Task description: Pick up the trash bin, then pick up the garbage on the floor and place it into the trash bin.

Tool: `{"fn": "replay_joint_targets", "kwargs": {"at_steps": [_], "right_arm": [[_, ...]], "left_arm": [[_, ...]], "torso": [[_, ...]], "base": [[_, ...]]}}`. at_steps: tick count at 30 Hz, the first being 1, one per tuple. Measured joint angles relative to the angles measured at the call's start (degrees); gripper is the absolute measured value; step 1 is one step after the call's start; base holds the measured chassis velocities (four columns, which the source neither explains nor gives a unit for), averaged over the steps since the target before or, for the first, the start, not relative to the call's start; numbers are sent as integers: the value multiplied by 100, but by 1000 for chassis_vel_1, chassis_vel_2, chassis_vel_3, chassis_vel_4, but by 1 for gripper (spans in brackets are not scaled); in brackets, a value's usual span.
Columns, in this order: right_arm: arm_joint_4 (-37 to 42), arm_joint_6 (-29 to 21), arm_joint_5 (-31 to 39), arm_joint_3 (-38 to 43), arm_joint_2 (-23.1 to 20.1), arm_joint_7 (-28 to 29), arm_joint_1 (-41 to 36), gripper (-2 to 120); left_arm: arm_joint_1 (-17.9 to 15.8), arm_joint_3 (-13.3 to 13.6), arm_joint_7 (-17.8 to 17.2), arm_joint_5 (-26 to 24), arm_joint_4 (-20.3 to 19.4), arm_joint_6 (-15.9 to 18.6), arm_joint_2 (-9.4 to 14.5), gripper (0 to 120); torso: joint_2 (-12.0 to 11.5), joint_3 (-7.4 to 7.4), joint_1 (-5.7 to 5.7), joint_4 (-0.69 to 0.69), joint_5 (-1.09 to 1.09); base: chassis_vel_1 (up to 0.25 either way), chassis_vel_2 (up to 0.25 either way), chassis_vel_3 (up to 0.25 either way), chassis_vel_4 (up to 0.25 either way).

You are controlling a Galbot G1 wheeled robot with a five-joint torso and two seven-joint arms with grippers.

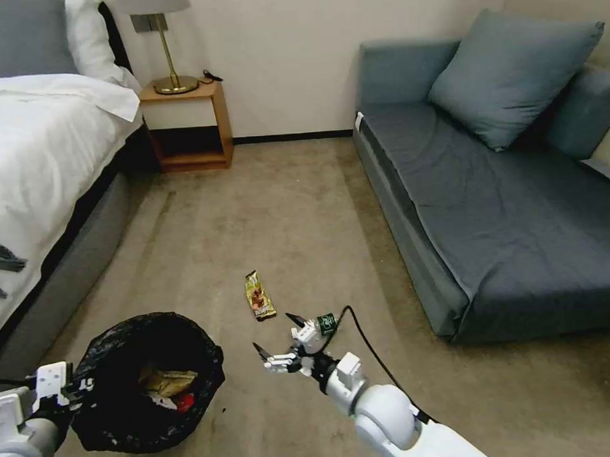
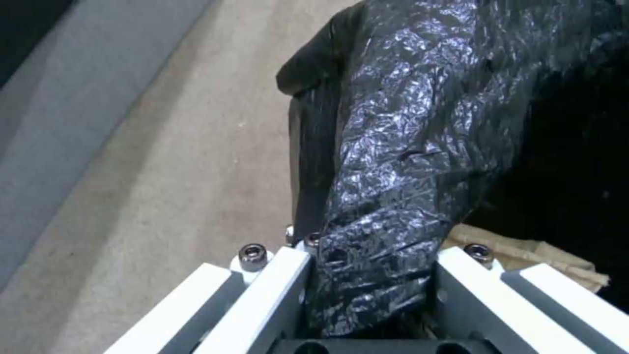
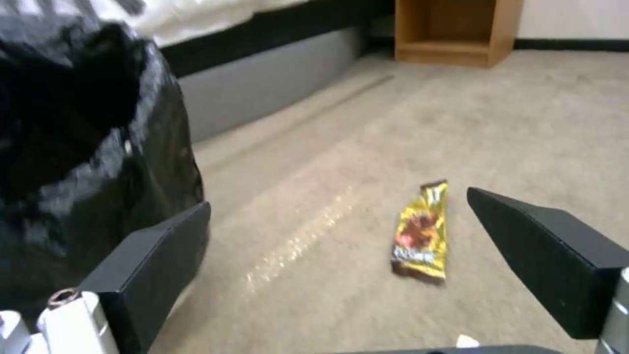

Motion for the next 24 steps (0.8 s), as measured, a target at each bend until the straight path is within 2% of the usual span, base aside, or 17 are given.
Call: {"fn": "replay_joint_targets", "kwargs": {"at_steps": [5,17,19,21,24], "right_arm": [[-135,-46,-26,-2,-20,-28,-5,100],[-292,-91,-285,-67,-43,-102,-9,100],[-298,-256,-507,-63,-116,-242,2,100],[-322,-628,-933,-59,-335,-590,56,100],[-471,-782,-1225,-63,-498,-881,157,100]], "left_arm": [[-6,-42,24,2,31,-7,58,3],[-25,-112,57,-30,109,-35,115,3],[-31,-108,58,-31,129,-38,116,3],[-40,-108,61,-34,162,-41,119,3],[-42,-112,64,-41,181,-44,120,3]], "torso": [[0,0,0,1,0],[0,0,1,-1,-2],[0,1,0,0,0],[-1,2,1,-1,-3],[0,1,1,-2,0]], "base": [[-112,99,114,-101],[-226,228,228,-222],[-187,230,209,-199],[-139,161,185,-155],[-98,95,96,-91]]}}
